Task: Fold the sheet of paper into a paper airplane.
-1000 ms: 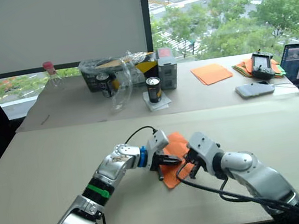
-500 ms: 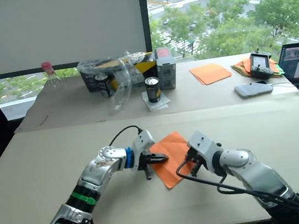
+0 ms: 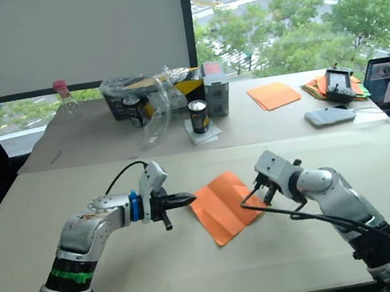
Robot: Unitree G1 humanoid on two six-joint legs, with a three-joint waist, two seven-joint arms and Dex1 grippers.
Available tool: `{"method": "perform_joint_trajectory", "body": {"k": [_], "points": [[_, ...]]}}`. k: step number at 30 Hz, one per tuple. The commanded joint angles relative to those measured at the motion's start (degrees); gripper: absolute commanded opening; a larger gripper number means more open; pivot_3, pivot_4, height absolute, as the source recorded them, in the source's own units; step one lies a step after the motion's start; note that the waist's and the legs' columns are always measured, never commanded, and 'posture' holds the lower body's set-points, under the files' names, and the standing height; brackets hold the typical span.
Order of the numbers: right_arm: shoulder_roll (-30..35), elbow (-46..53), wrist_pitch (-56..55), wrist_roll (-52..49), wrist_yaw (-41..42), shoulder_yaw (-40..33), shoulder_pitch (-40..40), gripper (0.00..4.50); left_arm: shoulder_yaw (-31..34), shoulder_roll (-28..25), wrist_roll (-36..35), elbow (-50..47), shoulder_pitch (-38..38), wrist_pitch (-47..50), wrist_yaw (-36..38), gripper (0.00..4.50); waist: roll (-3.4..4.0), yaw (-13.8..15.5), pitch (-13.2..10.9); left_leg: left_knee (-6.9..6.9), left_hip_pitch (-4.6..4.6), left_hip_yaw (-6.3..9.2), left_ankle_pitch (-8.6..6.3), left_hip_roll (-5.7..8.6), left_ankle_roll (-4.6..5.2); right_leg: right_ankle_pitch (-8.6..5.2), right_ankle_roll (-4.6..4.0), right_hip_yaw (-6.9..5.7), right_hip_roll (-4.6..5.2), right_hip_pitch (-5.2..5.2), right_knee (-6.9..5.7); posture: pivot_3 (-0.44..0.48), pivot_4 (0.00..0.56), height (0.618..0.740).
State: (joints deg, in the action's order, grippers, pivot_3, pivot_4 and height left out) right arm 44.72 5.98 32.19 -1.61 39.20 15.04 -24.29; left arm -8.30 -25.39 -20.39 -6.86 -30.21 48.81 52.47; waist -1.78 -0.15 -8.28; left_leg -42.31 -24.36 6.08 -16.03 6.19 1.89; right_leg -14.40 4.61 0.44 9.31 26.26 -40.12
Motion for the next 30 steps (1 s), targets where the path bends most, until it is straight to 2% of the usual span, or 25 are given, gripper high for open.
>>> {"method": "perform_joint_trajectory", "body": {"k": [1, 5, 12, 23, 30], "points": [[0.2, 0.8, -1.5, 1.0, 3.4, 1.2, -0.6, 0.04, -0.1, -0.2, -1.1, -2.5, 0.3, -0.4, -0.7, 0.0, 0.0, -0.1, 0.0, 0.0, 0.0, 0.0, 0.0, 0.0, 0.0, 0.0, 0.0, 0.0, 0.0, 0.0, 0.0, 0.0, 0.15, 0.67], [0.0, 4.7, 0.5, -0.7, 7.2, 1.4, 1.4, 0.04, -0.4, -0.5, -0.9, -2.3, 0.1, -1.0, -0.9, 0.0, 0.0, -0.3, 0.0, 0.01, 0.0, 0.0, 0.0, -0.01, 0.0, 0.0, 0.0, 0.0, 0.0, -0.01, 0.01, 0.0, 0.15, 0.67], [1.7, 17.7, 10.2, -6.5, 13.0, 1.3, 7.9, 0.04, -1.9, -2.0, -0.1, -0.5, -0.9, -2.5, 0.9, 0.0, 0.0, -0.4, 0.0, 0.01, 0.01, 0.02, -0.01, -0.03, 0.01, 0.0, 0.0, -0.01, 0.0, -0.03, 0.03, 0.0, 0.15, 0.67], [-0.5, 26.2, 18.2, -11.5, 11.5, 0.6, 11.0, 0.04, -6.1, -3.0, 0.6, 2.0, -3.0, -5.3, 3.9, 0.0, 0.0, -0.1, 0.0, 0.01, 0.02, 0.04, -0.02, -0.03, 0.01, 0.0, 0.0, -0.02, 0.01, -0.04, 0.04, 0.0, 0.15, 0.67], [3.0, 32.8, 24.1, -21.4, 14.3, -10.2, 11.2, 0.04, -6.1, -4.8, 0.9, 2.4, -2.6, -5.9, 5.0, 0.0, 0.0, 0.3, 0.0, 0.0, -0.03, 0.03, -0.03, -0.01, 0.04, 0.0, 0.0, -0.01, 0.04, -0.02, 0.05, 0.0, 0.15, 0.67]]}}
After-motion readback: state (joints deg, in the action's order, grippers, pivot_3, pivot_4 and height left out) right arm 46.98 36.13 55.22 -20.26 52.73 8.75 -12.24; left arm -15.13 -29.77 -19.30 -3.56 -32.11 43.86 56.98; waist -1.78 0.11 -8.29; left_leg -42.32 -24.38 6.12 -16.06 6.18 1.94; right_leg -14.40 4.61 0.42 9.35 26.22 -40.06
